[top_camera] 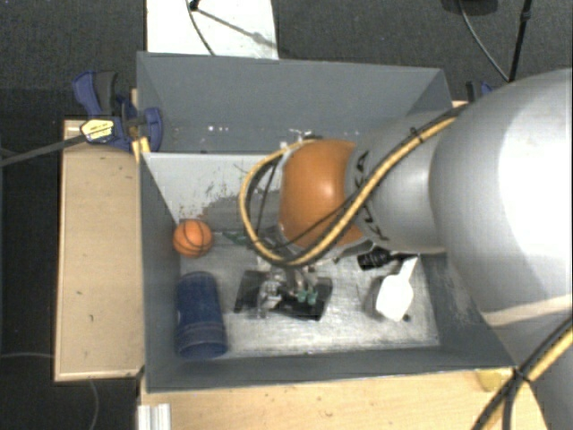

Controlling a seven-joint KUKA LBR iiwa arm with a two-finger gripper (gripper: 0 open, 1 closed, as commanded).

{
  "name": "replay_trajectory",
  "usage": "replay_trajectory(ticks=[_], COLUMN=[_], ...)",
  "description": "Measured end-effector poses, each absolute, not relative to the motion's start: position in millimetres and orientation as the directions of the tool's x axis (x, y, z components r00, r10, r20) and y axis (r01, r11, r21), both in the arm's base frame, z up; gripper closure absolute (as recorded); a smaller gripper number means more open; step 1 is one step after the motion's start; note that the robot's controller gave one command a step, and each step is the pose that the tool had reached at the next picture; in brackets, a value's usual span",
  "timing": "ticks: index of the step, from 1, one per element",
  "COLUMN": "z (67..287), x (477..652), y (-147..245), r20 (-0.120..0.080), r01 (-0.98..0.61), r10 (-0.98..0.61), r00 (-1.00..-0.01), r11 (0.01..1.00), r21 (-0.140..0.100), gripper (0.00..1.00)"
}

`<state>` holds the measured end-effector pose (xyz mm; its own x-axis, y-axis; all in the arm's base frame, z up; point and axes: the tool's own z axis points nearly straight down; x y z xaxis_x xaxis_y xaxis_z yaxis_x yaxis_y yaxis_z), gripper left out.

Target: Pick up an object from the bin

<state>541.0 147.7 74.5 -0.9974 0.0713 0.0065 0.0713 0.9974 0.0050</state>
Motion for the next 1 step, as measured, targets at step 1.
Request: replay_trajectory(ticks=[1], z=[245.2], x=[534.9], y=[138.5], r20=[-0.005], r01=[0.076], r10=[0.076], r00=[-0.997], r11=[0.997], r21=[0.002], gripper=[1.00])
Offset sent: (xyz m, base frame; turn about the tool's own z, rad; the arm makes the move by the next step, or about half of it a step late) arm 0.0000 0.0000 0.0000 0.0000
